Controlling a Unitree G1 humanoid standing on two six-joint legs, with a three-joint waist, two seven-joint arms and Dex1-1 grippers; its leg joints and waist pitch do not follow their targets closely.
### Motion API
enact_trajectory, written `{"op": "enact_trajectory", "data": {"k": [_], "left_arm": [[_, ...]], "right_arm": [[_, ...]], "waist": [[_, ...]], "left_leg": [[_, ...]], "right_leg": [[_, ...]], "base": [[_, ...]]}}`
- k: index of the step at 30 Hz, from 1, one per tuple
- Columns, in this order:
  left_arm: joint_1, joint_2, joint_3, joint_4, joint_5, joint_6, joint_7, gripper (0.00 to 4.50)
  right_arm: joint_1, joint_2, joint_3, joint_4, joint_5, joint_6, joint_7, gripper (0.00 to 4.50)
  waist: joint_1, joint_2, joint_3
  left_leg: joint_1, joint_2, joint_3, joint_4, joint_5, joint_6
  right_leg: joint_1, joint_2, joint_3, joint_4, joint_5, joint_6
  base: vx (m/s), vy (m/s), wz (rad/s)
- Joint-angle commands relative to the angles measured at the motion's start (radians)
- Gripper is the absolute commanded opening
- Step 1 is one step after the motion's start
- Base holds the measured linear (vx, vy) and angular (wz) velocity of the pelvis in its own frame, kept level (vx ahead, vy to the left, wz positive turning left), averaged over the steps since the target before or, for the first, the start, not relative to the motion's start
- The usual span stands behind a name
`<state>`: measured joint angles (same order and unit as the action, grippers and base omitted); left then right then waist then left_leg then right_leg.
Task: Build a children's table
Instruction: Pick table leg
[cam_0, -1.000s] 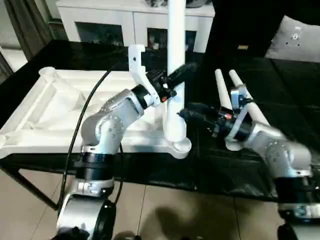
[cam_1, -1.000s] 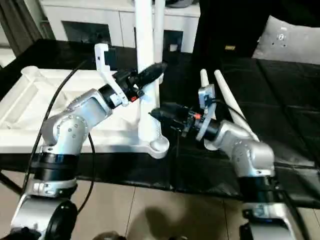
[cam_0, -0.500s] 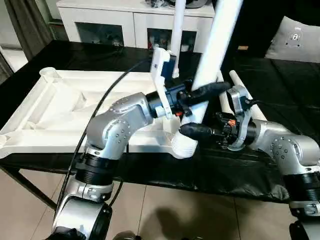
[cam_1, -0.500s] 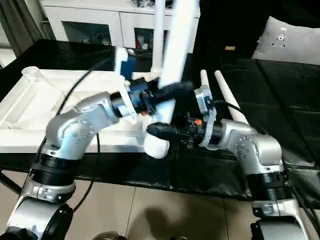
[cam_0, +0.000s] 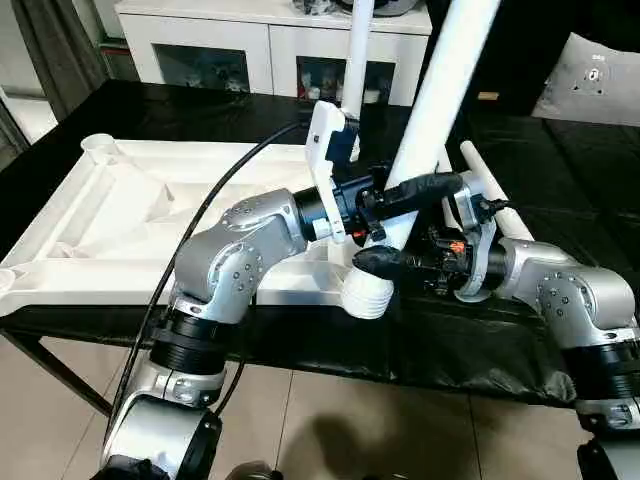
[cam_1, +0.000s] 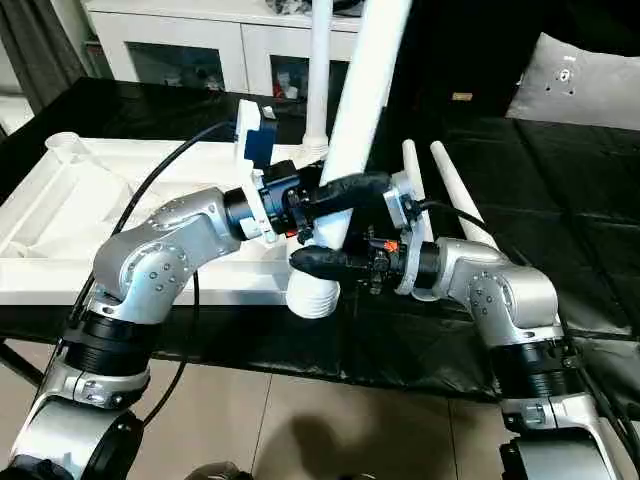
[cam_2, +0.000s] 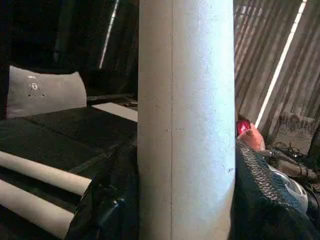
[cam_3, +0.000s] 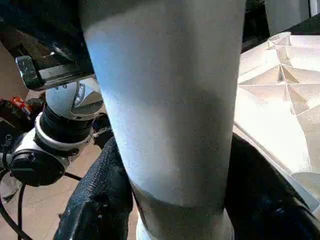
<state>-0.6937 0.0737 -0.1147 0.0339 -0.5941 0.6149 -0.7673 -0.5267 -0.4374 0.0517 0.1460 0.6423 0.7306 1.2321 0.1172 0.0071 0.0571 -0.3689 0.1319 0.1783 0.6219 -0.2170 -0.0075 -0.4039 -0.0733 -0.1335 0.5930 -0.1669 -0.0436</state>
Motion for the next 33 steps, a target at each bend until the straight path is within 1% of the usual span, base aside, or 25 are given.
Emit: {"op": "enact_trajectory", "data": {"k": [1, 4, 9, 10, 11, 12, 13, 15, 16, 18, 19, 20, 24, 25, 26, 28, 30, 33], "left_arm": [[-0.004, -0.002, 0.002, -0.019, 0.011, -0.01, 0.012, 1.86], [-0.005, -0.004, 0.002, -0.015, 0.012, -0.01, 0.018, 1.85], [-0.009, -0.012, 0.013, -0.005, 0.022, 0.0, 0.06, 1.85], [-0.013, -0.016, 0.022, -0.002, 0.01, 0.013, 0.065, 2.41], [-0.014, -0.017, 0.025, -0.003, 0.003, 0.019, 0.063, 2.55], [-0.015, -0.016, 0.027, -0.005, -0.006, 0.026, 0.059, 2.55], [-0.019, -0.024, 0.037, -0.005, -0.001, 0.008, 0.076, 2.61], [-0.028, -0.035, 0.051, 0.008, 0.018, -0.027, 0.109, 2.9], [-0.031, -0.039, 0.058, 0.016, 0.022, -0.04, 0.118, 2.9], [-0.034, -0.045, 0.071, 0.025, 0.018, -0.048, 0.128, 3.05], [-0.035, -0.049, 0.081, 0.029, 0.014, -0.046, 0.142, 3.07], [-0.035, -0.049, 0.082, 0.03, 0.013, -0.043, 0.145, 2.74], [-0.029, -0.047, 0.079, 0.026, 0.011, -0.023, 0.147, 2.66], [-0.029, -0.047, 0.079, 0.026, 0.011, -0.023, 0.147, 2.31], [-0.029, -0.052, 0.083, 0.037, 0.019, -0.031, 0.165, 2.22], [-0.031, -0.055, 0.086, 0.045, 0.022, -0.036, 0.171, 2.2], [-0.034, -0.058, 0.091, 0.056, 0.023, -0.047, 0.177, 1.95], [-0.036, -0.062, 0.097, 0.06, 0.018, -0.048, 0.182, 1.87]], "right_arm": [[-0.01, -0.003, 0.023, 0.0, -0.003, -0.004, 0.01, 2.14], [-0.01, -0.002, 0.023, 0.001, -0.005, -0.006, 0.01, 1.99], [-0.008, 0.005, 0.023, 0.002, -0.015, -0.015, 0.003, 1.94], [-0.008, 0.005, 0.022, 0.003, -0.018, -0.017, 0.002, 1.93], [-0.009, 0.005, 0.022, 0.004, -0.019, -0.018, 0.002, 1.93], [-0.009, 0.005, 0.021, 0.004, -0.02, -0.019, 0.002, 1.93], [-0.009, 0.006, 0.021, 0.006, -0.025, -0.025, -0.001, 1.92], [-0.009, 0.007, 0.021, 0.008, -0.031, -0.033, -0.007, 1.9], [-0.009, 0.008, 0.021, 0.008, -0.032, -0.035, -0.009, 1.9], [-0.009, 0.01, 0.022, 0.008, -0.032, -0.036, -0.01, 1.89], [-0.01, 0.01, 0.022, 0.011, -0.033, -0.038, -0.01, 1.89], [-0.01, 0.01, 0.022, 0.011, -0.034, -0.039, -0.009, 1.89], [-0.011, 0.011, 0.021, 0.013, -0.035, -0.043, -0.009, 1.89], [-0.011, 0.011, 0.021, 0.013, -0.035, -0.043, -0.009, 1.88], [-0.011, 0.012, 0.021, 0.014, -0.037, -0.043, -0.01, 1.88], [-0.011, 0.012, 0.021, 0.014, -0.037, -0.044, -0.01, 1.88], [-0.012, 0.012, 0.021, 0.016, -0.039, -0.047, -0.013, 1.88], [-0.012, 0.012, 0.021, 0.017, -0.041, -0.05, -0.014, 1.88]], "waist": [[0.006, -0.017, -0.074], [0.006, -0.016, -0.074], [0.006, -0.016, -0.075], [0.006, -0.015, -0.075], [0.006, -0.016, -0.075], [0.007, -0.015, -0.075], [0.006, -0.016, -0.075], [0.005, -0.016, -0.075], [0.005, -0.016, -0.075], [0.006, -0.019, -0.076], [0.006, -0.017, -0.076], [0.006, -0.017, -0.076], [0.006, -0.018, -0.076], [0.007, -0.018, -0.076], [0.006, -0.017, -0.075], [0.006, -0.018, -0.076], [0.007, -0.017, -0.076], [0.008, -0.017, -0.076]], "left_leg": [[0.001, 0.106, -0.046, -0.066, -0.037, 0.082], [0.003, 0.105, -0.045, -0.066, -0.039, 0.083], [0.002, 0.105, -0.046, -0.065, -0.038, 0.085], [0.002, 0.105, -0.045, -0.065, -0.038, 0.085], [0.002, 0.104, -0.045, -0.065, -0.036, 0.086], [0.002, 0.105, -0.046, -0.064, -0.034, 0.086], [0.002, 0.105, -0.046, -0.064, -0.034, 0.087], [0.002, 0.106, -0.046, -0.064, -0.034, 0.088], [0.001, 0.105, -0.046, -0.063, -0.032, 0.09], [0.0, 0.104, -0.046, -0.063, -0.031, 0.093], [0.001, 0.106, -0.046, -0.063, -0.029, 0.092], [0.002, 0.106, -0.046, -0.063, -0.03, 0.092], [0.002, 0.104, -0.045, -0.063, -0.027, 0.092], [0.002, 0.104, -0.045, -0.063, -0.025, 0.093], [0.001, 0.106, -0.046, -0.063, -0.024, 0.095], [0.002, 0.106, -0.046, -0.063, -0.022, 0.095], [0.001, 0.104, -0.046, -0.062, -0.024, 0.095], [0.001, 0.104, -0.046, -0.062, -0.022, 0.096]], "right_leg": [[0.07, -0.115, 0.078, -0.076, -0.283, -0.124], [0.07, -0.114, 0.077, -0.077, -0.289, -0.123], [0.07, -0.113, 0.077, -0.075, -0.279, -0.127], [0.07, -0.113, 0.077, -0.076, -0.281, -0.128], [0.071, -0.114, 0.076, -0.076, -0.281, -0.129], [0.071, -0.113, 0.076, -0.076, -0.28, -0.128], [0.07, -0.113, 0.077, -0.076, -0.279, -0.128], [0.071, -0.112, 0.075, -0.076, -0.272, -0.13], [0.071, -0.113, 0.076, -0.076, -0.267, -0.13], [0.072, -0.113, 0.076, -0.075, -0.27, -0.128], [0.072, -0.113, 0.076, -0.075, -0.269, -0.128], [0.071, -0.113, 0.076, -0.075, -0.272, -0.126], [0.071, -0.113, 0.076, -0.075, -0.275, -0.126], [0.071, -0.113, 0.076, -0.074, -0.272, -0.126], [0.071, -0.112, 0.076, -0.074, -0.27, -0.127], [0.07, -0.113, 0.076, -0.074, -0.267, -0.128], [0.071, -0.113, 0.076, -0.075, -0.269, -0.126], [0.071, -0.113, 0.075, -0.074, -0.268, -0.126]], "base": [[0.0, 0.0, 0.0], [0.0, 0.0, 0.0], [0.0, 0.0, 0.0], [0.0, 0.0, 0.0], [0.0, 0.0, 0.0], [0.0, 0.0, 0.0], [0.0, 0.0, 0.0], [0.0, 0.0, 0.0], [0.0, 0.0, 0.0], [0.0, 0.0, 0.0], [0.0, 0.0, 0.0], [0.0, 0.0, 0.0], [0.0, 0.0, 0.0], [0.0, 0.0, 0.0], [0.0, 0.0, 0.0], [0.0, 0.0, 0.0], [0.0, 0.0, 0.0], [0.0, 0.0, 0.0]]}}
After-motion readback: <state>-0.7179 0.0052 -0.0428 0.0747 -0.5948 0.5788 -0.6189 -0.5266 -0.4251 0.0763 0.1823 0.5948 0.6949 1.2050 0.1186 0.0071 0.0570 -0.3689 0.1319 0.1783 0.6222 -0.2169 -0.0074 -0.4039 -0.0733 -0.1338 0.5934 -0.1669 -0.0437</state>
